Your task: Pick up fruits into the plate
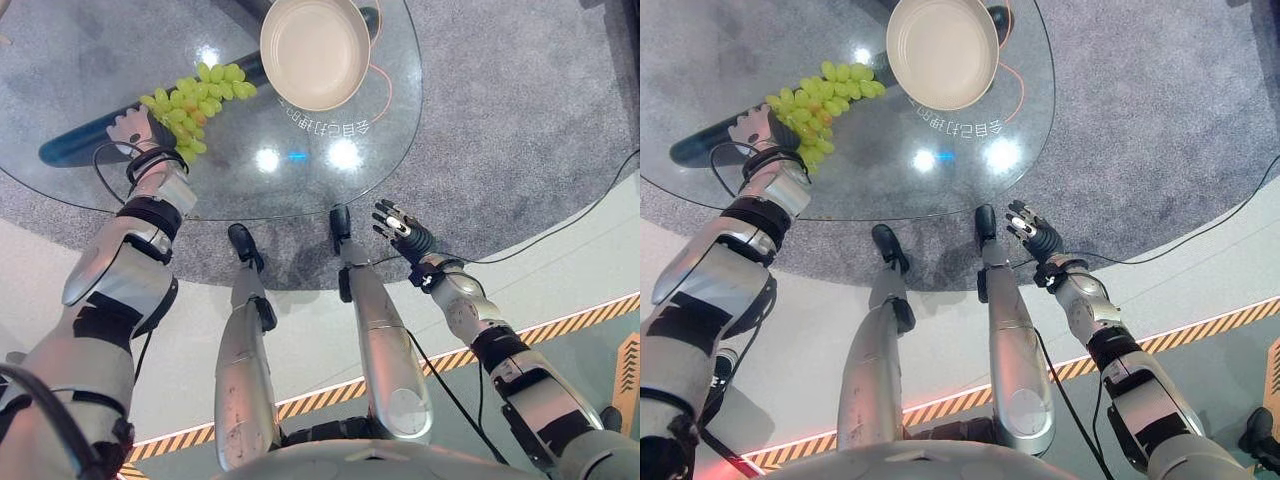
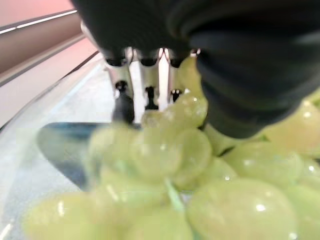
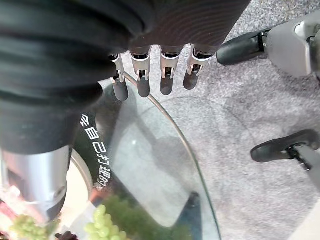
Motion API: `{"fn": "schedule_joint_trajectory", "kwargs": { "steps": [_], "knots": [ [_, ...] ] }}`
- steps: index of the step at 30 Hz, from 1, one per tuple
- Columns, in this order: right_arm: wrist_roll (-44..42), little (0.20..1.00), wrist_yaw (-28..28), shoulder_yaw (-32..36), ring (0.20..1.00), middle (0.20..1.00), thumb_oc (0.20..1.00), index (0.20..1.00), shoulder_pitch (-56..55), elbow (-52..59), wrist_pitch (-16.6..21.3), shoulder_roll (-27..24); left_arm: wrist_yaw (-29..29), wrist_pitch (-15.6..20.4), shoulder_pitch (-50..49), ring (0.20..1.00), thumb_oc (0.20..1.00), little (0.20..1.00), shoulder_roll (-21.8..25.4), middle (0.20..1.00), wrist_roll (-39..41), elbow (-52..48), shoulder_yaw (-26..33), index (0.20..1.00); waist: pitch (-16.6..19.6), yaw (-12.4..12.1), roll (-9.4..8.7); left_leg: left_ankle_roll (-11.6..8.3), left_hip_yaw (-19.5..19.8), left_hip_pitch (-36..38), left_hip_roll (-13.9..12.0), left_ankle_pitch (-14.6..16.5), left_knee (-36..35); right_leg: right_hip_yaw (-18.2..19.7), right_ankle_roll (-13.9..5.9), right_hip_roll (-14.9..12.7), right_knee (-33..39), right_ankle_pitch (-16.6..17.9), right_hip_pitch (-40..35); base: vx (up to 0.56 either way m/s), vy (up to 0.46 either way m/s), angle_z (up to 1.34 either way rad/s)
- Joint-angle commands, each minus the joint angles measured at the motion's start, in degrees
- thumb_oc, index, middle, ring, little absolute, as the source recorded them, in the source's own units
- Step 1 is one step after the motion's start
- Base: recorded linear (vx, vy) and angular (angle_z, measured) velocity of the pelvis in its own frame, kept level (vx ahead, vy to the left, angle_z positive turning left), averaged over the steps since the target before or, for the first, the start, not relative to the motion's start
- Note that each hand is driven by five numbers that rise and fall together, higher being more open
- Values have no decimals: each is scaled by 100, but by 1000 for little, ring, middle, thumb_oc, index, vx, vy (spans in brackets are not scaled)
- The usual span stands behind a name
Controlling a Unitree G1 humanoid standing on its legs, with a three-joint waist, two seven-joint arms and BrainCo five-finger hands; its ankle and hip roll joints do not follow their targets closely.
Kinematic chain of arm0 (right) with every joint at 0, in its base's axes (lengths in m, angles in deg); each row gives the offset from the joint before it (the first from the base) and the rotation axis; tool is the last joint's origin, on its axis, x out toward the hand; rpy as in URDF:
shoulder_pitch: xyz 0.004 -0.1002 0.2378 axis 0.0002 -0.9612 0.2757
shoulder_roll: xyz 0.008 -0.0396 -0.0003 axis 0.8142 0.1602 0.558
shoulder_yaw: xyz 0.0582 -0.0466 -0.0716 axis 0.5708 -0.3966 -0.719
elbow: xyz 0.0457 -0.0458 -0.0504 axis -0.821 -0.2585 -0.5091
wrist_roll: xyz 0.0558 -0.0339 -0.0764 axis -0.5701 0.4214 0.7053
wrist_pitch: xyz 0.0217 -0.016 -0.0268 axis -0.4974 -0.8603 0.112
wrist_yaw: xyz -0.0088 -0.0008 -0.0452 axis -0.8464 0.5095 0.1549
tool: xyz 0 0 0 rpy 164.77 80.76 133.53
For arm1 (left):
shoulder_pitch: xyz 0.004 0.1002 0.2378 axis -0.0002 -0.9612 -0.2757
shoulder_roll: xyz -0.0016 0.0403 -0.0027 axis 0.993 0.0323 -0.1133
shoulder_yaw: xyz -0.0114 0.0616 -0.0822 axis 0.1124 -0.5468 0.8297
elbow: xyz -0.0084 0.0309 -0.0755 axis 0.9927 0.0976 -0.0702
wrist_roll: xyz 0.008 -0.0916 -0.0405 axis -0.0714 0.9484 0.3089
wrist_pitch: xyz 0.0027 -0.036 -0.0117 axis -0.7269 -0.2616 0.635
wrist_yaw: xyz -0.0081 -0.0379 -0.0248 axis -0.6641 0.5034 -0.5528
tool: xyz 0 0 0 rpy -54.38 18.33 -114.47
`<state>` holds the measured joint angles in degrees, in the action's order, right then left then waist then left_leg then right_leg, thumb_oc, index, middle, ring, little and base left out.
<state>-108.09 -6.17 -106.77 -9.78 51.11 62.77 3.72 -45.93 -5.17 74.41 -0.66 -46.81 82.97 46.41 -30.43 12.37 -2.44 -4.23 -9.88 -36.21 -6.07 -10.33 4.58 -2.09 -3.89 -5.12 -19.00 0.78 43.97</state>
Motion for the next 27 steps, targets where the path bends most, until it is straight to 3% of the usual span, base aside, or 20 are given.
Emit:
{"fn": "schedule_joint_trajectory", "kwargs": {
  "steps": [1, 10, 27],
  "knots": [
    [-228, 1000, -75, -24, 1000, 1000, 1000, 1000, -151, 318, 223, 206, -48, -117, 101, 200, 200, 200, 119, 200, -332, 321, 1, 200, 64, -14, -228, -67, 70, -158, 225, 506, 518, -234, 18, 549, 406, 137, -268, 0, 0, 0],
    [-243, 1000, -43, -38, 1000, 1000, 1000, 1000, -146, 389, 217, 217, -52, 51, 191, 200, 200, 200, 189, 200, -312, 296, -36, 200, 64, -20, -239, -73, 62, -119, 217, 467, 409, -248, 6, 545, 486, 196, -281, 0, 0, 0],
    [-60, 1000, -40, 235, 1000, 1000, 1000, 1000, -571, 555, 416, 175, -381, 1237, -347, 200, 200, 200, 713, 200, -9, -1474, 495, 200, 64, -227, 114, -67, 133, 556, 249, 400, -59, -335, -26, 452, 760, 149, -906, 0, 0, 0]
  ]
}}
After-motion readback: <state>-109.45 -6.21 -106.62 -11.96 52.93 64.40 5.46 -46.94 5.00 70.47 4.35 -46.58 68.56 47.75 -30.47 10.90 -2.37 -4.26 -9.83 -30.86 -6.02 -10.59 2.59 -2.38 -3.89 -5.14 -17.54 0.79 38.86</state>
